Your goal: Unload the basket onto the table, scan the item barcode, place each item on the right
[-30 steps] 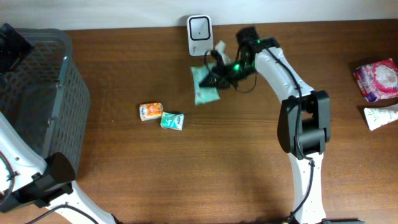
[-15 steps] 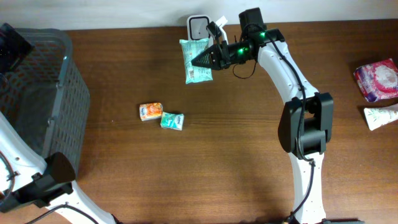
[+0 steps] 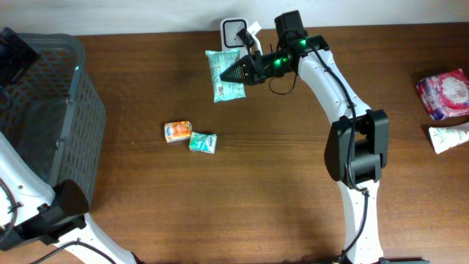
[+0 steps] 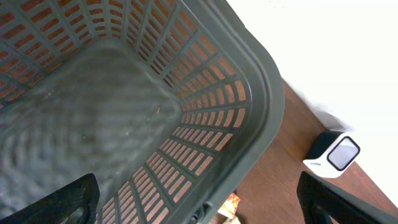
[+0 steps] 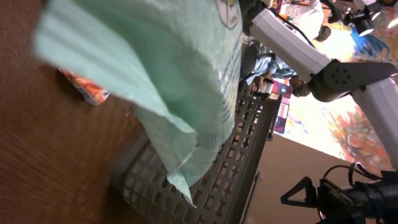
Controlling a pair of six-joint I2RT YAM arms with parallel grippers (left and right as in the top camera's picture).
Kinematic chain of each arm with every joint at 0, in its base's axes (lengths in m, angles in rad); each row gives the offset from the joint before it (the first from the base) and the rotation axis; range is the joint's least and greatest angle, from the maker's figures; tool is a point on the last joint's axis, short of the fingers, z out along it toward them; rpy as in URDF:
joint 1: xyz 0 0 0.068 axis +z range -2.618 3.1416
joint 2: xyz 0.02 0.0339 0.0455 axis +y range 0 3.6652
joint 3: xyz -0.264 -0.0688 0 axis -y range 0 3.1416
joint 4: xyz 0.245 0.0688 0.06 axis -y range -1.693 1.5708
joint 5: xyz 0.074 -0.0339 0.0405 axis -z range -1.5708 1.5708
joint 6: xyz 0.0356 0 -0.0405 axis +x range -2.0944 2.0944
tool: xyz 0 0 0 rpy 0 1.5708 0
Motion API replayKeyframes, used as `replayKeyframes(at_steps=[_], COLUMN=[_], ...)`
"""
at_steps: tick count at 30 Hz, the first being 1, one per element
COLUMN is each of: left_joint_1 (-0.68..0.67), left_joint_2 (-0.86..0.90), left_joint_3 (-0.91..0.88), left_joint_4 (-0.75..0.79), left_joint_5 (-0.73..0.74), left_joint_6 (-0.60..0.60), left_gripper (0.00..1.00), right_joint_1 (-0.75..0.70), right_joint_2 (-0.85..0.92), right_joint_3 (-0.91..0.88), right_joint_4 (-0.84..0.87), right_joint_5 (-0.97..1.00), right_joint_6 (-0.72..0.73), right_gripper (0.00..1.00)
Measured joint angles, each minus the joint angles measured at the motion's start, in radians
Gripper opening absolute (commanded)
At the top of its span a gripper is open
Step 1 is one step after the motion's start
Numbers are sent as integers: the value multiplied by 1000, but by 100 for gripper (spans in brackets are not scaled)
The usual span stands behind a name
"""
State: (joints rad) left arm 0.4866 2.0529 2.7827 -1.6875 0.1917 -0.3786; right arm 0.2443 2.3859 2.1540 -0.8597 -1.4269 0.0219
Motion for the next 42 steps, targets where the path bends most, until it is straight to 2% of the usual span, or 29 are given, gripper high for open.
replayKeyframes(at_steps=[6, 9, 12, 14, 16, 18, 20, 22, 23, 24, 25, 26, 28, 29, 30, 31, 34, 36, 39, 40, 41, 42], left_joint_1=[0, 0, 0, 0, 0, 0, 0, 0, 0, 0, 0, 0, 0, 0, 0, 0, 0, 0, 0, 0, 0, 0], left_joint_2=[0, 0, 0, 0, 0, 0, 0, 0, 0, 0, 0, 0, 0, 0, 0, 0, 0, 0, 0, 0, 0, 0], left_joint_3=[0, 0, 0, 0, 0, 0, 0, 0, 0, 0, 0, 0, 0, 0, 0, 0, 0, 0, 0, 0, 0, 0], left_joint_4=[0, 0, 1, 1, 0, 0, 0, 0, 0, 0, 0, 0, 0, 0, 0, 0, 0, 0, -1, 0, 0, 0], left_joint_5=[0, 0, 0, -1, 0, 0, 0, 0, 0, 0, 0, 0, 0, 0, 0, 0, 0, 0, 0, 0, 0, 0], left_joint_6=[0, 0, 0, 0, 0, 0, 0, 0, 0, 0, 0, 0, 0, 0, 0, 0, 0, 0, 0, 0, 0, 0], left_gripper=[99, 99, 99, 99, 99, 99, 99, 99, 99, 99, 99, 99, 99, 99, 99, 99, 99, 99, 99, 99, 99, 99], right_joint_1=[0, 0, 1, 7, 29, 61, 79, 80, 81, 87, 97, 116, 162, 187, 204, 207, 124, 35, 2, 7, 9, 12], right_joint_2=[0, 0, 1, 4, 4, 4, 2, 10, 12, 16, 16, 16, 19, 22, 22, 22, 22, 22, 21, 22, 21, 20], right_joint_3=[0, 0, 10, 43, 61, 63, 23, -49, -76, -80, -80, -80, -58, -16, 30, 107, 189, 132, -16, -56, -83, -125], right_joint_4=[1, -8, -143, -320, -451, -504, -473, -441, -416, -396, -372, -362, -383, -420, -444, -493, -550, -547, -436, -419, -380, -314], right_joint_5=[14, 174, 576, 987, 1477, 1794, 1924, 1934, 1890, 1837, 1779, 1701, 1609, 1583, 1568, 1563, 1563, 1560, 1531, 1521, 1513, 1484], right_joint_6=[1, 71, 196, 220, 229, 229, 229, 228, 229, 228, 222, 219, 213, 204, 195, 183, 176, 173, 134, 129, 126, 121], right_gripper=[4, 4, 4, 4, 4, 4, 14, 16, 22, 32, 53, 64, 65, 70, 79, 80, 79, 79, 75, 70, 60, 32])
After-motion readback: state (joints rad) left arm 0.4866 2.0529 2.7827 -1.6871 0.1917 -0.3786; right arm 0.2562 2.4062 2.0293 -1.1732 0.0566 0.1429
